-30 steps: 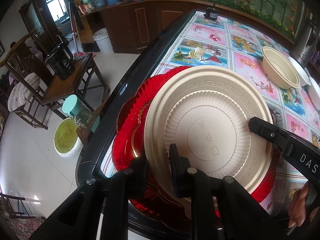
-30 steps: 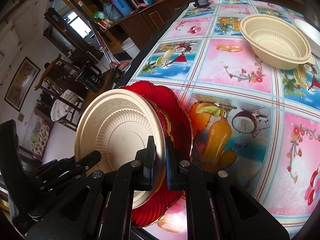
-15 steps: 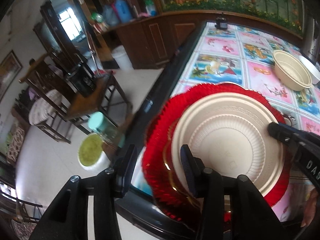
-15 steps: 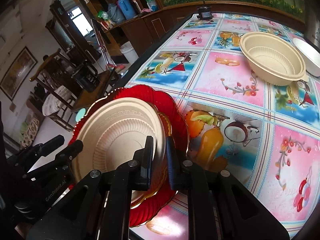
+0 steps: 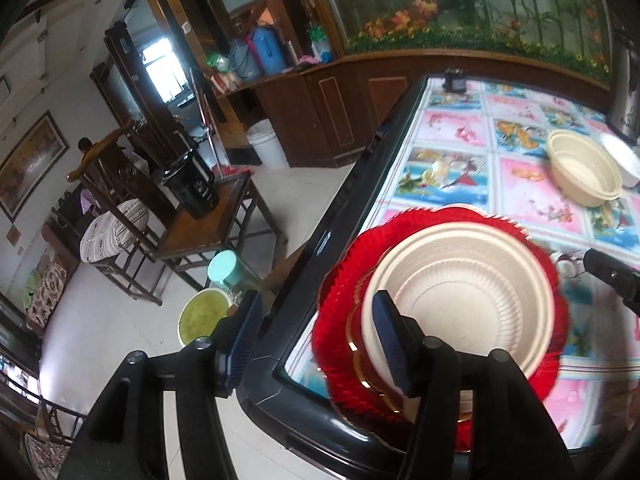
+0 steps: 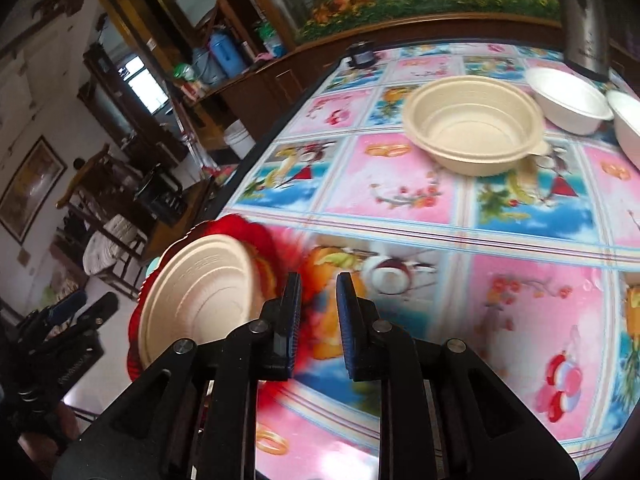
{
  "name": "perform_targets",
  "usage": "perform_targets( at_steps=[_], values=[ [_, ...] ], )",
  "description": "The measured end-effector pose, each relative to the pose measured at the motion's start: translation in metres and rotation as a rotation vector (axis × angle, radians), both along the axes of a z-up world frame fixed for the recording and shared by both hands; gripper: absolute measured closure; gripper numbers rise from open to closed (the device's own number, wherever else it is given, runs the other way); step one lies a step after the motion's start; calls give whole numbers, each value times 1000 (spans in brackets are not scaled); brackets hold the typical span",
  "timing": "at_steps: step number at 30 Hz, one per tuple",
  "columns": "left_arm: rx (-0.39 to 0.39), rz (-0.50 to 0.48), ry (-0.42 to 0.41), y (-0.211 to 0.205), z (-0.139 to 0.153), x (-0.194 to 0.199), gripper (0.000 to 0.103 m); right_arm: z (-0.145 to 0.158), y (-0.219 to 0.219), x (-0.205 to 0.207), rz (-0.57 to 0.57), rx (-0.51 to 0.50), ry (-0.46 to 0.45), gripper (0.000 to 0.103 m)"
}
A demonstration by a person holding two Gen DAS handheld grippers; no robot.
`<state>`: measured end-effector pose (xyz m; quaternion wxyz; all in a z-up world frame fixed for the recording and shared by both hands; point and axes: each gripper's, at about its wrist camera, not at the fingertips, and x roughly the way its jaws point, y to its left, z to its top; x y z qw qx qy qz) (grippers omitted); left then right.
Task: Organize plates and bowls
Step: 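Lower the beige plate onto the red plates and open the left gripper, then move the right gripper to a white foam plate and grasp its rim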
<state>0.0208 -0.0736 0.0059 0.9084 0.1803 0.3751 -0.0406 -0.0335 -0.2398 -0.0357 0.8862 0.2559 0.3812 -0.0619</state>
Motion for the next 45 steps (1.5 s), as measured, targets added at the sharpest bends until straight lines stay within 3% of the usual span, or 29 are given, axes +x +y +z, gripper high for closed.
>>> perform_targets(
  at_steps=[8, 12, 21, 30, 40, 42, 45],
  values=[
    [-55, -156, -23, -42, 12, -36, 32, -11, -49, -37, -118, 38, 11, 85],
    [-66, -269, 25, -76, 6, -54, 28, -16, -77, -59, -178, 57, 11, 86],
    [2, -477, 171, -148, -30, -93, 27, -22, -136, -103, -306, 92, 6, 86],
    [29, -511, 238, -177, -48, -96, 27, -21, -182, -122, -388, 116, 7, 86],
    [14, -541, 298, -187, -64, -86, 27, -7, -216, -97, -429, 148, 16, 85],
    [-2, -552, 301, -187, -64, -84, 27, -2, -226, -88, -454, 180, 2, 72],
    [-16, -567, 301, -186, -65, -81, 27, 1, -243, -74, -487, 236, -19, 66]
  ],
)
